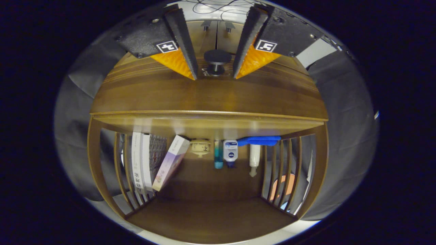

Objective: Pull open the drawer, take out the items inside it, and place them on the countertop above the cabinet.

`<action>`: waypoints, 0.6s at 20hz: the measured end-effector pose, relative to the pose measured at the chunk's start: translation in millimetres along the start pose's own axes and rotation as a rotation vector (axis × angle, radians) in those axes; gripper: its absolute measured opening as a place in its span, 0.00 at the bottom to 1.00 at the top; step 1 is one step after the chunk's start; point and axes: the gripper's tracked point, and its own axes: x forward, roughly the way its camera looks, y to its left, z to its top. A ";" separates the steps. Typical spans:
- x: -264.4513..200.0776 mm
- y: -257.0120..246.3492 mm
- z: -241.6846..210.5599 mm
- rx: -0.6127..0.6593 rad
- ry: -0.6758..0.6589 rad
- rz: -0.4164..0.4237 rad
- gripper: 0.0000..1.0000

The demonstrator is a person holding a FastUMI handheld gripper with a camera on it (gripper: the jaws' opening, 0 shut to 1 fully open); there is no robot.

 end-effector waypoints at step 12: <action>-3.1 -4.6 -2.9 0.039 -0.012 0.008 0.34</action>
